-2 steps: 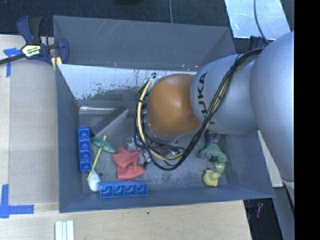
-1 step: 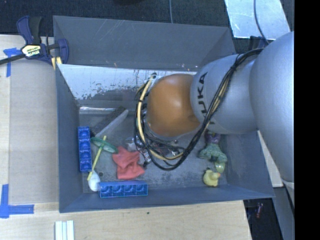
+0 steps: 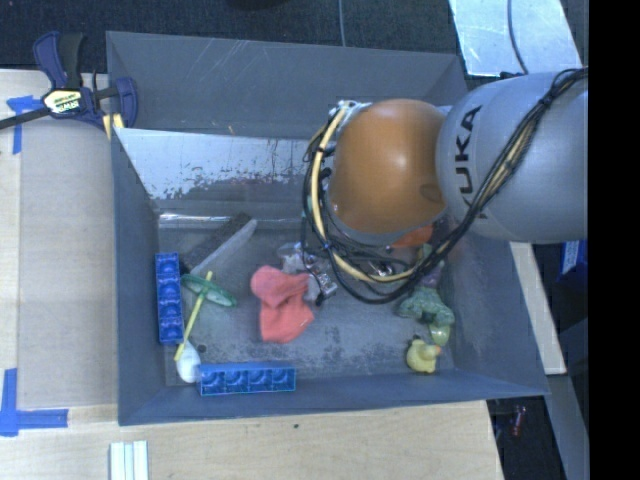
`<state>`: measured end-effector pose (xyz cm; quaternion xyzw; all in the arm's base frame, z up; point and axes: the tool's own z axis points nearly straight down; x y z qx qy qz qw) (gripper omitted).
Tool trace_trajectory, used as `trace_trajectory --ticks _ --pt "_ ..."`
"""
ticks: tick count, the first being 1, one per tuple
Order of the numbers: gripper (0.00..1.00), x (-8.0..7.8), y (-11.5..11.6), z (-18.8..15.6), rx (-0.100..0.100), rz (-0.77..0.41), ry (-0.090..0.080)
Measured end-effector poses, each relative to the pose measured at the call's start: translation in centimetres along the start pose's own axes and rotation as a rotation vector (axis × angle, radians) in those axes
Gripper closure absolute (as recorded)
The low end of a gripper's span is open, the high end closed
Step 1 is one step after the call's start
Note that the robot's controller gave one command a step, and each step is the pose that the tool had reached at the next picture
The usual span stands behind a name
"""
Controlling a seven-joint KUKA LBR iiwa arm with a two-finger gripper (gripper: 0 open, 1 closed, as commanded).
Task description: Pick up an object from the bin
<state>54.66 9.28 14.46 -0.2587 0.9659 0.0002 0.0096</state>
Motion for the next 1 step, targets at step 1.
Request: trace_trajectory --ticks 1 --pt "1.00 0.77 1.87 -5.76 -0.002 -0.036 -0.002"
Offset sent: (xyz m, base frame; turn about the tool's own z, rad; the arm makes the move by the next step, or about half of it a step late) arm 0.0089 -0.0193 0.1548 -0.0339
